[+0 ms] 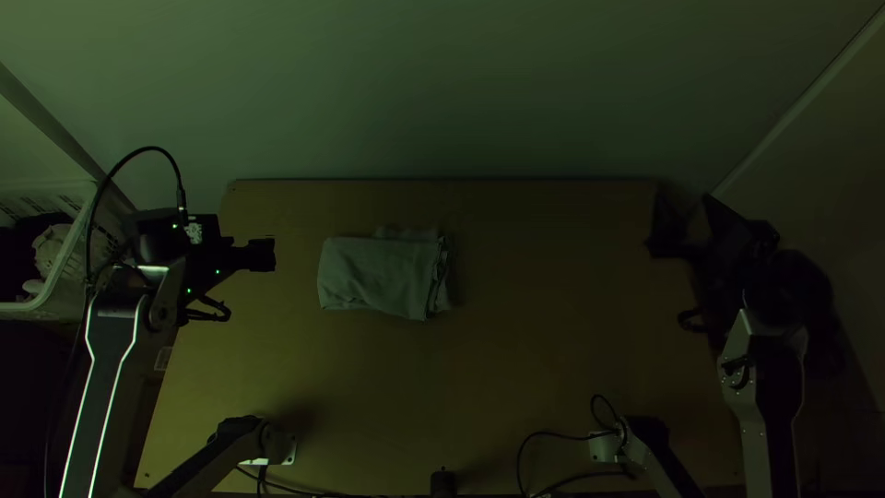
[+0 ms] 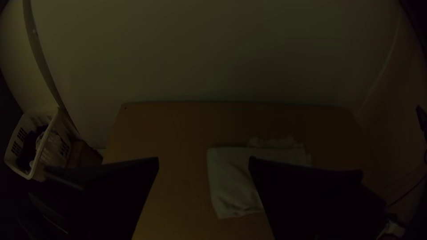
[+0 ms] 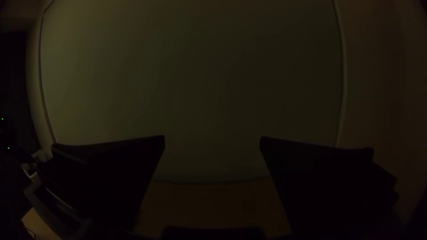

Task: Fold the t-shirt

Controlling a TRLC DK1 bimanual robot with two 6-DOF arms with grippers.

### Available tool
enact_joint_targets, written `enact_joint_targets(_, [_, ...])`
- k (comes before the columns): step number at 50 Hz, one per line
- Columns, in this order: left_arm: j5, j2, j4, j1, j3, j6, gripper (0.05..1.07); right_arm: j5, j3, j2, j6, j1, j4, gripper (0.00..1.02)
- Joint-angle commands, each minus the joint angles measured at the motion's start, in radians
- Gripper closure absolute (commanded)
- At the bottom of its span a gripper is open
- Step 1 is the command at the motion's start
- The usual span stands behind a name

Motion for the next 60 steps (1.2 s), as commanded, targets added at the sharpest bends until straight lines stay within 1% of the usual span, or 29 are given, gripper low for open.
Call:
enact_joint_targets(1, [0.009, -0.121, 0.065, 0.0, -0.142, 0.024, 0.1, 0.003, -0.108, -0.101, -0.038, 0.0, 0.059, 0.04])
enact_joint_targets(17, [0.004, -0.471, 0.264, -0.002, -0.551, 0.02, 0.1, -0.003, -0.303, -0.245, -0.04, 0.004, 0.08, 0.05])
enact_joint_targets(20, [-0.002, -0.549, 0.323, 0.004, -0.634, 0.027, 0.1, -0.003, -0.352, -0.283, -0.046, 0.003, 0.097, 0.05])
enact_joint_targets(26, [-0.002, -0.667, 0.363, 0.004, -0.737, 0.028, 0.1, -0.003, -0.451, -0.354, -0.051, 0.003, 0.143, 0.06])
enact_joint_targets(30, [-0.004, -0.745, 0.415, 0.009, -0.798, 0.03, 0.1, -0.001, -0.52, -0.386, -0.051, -0.008, 0.186, 0.07])
enact_joint_targets(33, [-0.014, -0.794, 0.459, 0.012, -0.85, 0.047, 0.1, -0.003, -0.596, -0.424, -0.081, -0.016, 0.241, 0.07])
enact_joint_targets(37, [-0.034, -0.854, 0.508, 0.015, -0.912, 0.068, 0.1, -0.004, -0.685, -0.483, -0.097, -0.009, 0.298, 0.07])
enact_joint_targets(40, [-0.048, -0.908, 0.553, 0.015, -0.952, 0.073, 0.1, -0.006, -0.748, -0.515, -0.113, -0.006, 0.338, 0.1])
enact_joint_targets(43, [-0.065, -0.962, 0.593, 0.017, -0.996, 0.086, 0.1, -0.004, -0.794, -0.544, -0.12, 0.0, 0.341, 0.1])
enact_joint_targets(49, [-0.076, -0.965, 0.631, 0.021, -1.047, 0.083, 0.1, -0.004, -0.873, -0.624, -0.12, 0.0, 0.344, 0.1])
enact_joint_targets(56, [-0.088, -0.965, 0.698, 0.02, -1.114, 0.088, 0.1, -0.004, -1.011, -0.777, -0.152, 0.0, 0.313, 0.1])
enact_joint_targets(60, [-0.089, -0.965, 0.731, 0.021, -1.156, 0.086, 0.1, -0.003, -1.033, -0.776, -0.129, -0.035, 0.267, 0.1])
